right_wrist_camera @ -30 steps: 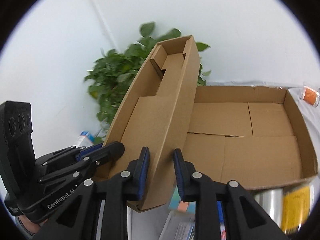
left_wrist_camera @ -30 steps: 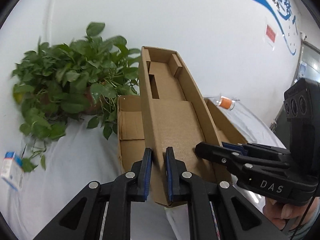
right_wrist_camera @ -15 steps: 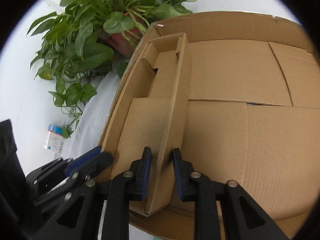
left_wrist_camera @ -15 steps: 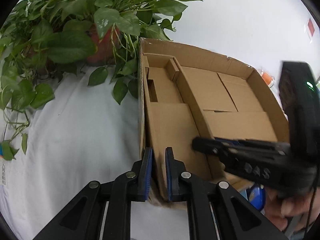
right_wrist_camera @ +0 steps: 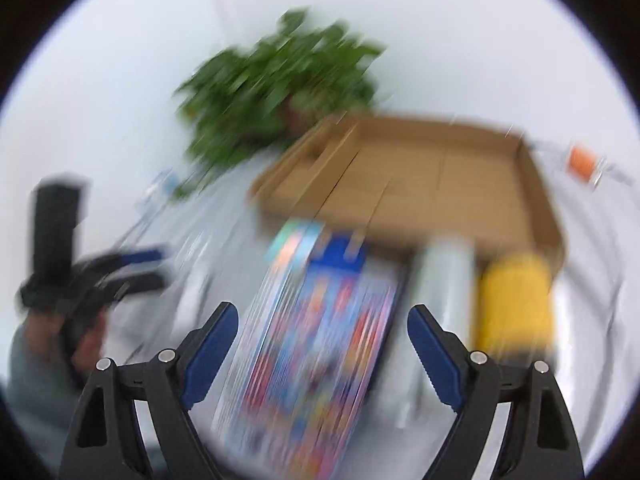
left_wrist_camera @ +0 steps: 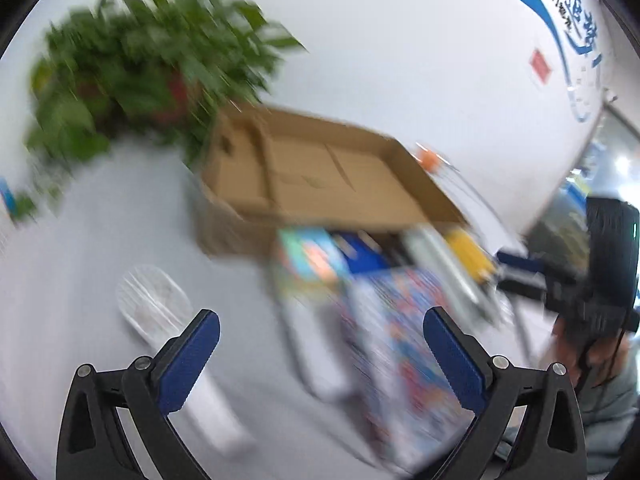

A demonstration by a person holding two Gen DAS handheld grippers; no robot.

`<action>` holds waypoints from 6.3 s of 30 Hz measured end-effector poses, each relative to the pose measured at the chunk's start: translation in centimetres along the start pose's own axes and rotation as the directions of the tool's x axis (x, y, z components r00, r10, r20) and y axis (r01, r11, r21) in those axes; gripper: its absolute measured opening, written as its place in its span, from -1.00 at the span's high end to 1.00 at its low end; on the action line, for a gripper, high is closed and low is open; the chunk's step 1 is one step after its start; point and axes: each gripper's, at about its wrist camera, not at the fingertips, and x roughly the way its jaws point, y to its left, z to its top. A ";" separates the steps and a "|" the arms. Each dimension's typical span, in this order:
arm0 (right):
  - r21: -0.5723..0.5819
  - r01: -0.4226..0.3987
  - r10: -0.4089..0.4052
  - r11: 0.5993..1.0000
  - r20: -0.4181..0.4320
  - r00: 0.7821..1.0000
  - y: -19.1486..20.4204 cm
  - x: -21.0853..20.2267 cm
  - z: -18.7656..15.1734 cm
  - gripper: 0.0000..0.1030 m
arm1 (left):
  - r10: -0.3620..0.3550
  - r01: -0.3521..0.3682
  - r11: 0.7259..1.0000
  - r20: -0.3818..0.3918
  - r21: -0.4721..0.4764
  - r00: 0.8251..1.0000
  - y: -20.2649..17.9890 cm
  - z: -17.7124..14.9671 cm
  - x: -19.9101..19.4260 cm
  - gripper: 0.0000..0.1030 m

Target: Organize rigid objects

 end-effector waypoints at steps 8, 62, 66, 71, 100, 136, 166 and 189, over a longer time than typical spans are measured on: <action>0.166 -0.042 0.074 0.985 -0.194 0.978 -1.9 5.7 -6.0 -0.68 | -0.202 0.191 0.978 -0.166 -0.078 0.965 -6.2 -6.1 5.1 -0.55; 0.051 0.145 -0.148 0.988 0.051 0.988 -5.8 4.7 6.4 -0.81 | 0.265 -0.287 0.952 0.180 0.107 0.947 -3.8 7.0 1.3 -0.99; 0.104 0.128 -0.129 0.986 -0.004 0.992 -6.8 4.5 2.8 -0.81 | 0.233 -0.241 0.970 0.141 0.042 0.962 -4.3 3.3 0.0 -0.99; 0.202 0.134 -0.129 0.970 -0.040 0.991 -7.9 4.1 1.2 -0.79 | 0.110 -0.109 0.994 0.031 -0.023 0.993 -5.2 -0.3 2.5 -0.99; 0.229 -0.034 0.046 0.973 -0.047 0.998 -7.8 5.4 10.4 -0.74 | -0.319 0.326 0.945 -0.193 0.004 0.928 -16.8 8.7 13.6 -0.54; 0.218 0.136 -0.110 0.967 -0.124 0.986 -15.2 4.9 6.2 -0.55 | -0.209 0.206 0.978 -0.107 -0.039 0.972 -9.8 9.2 14.5 -0.95; 0.288 0.015 0.024 0.957 -0.130 0.991 -18.5 9.2 15.0 -0.71 | -0.333 0.353 0.935 -0.236 0.045 0.913 -21.6 19.3 23.9 -0.50; 0.263 0.318 -0.237 0.911 -0.298 0.925 -20.8 4.7 -0.8 -0.13 | -0.182 0.234 0.936 -0.209 0.264 0.961 -21.3 9.7 21.5 -0.43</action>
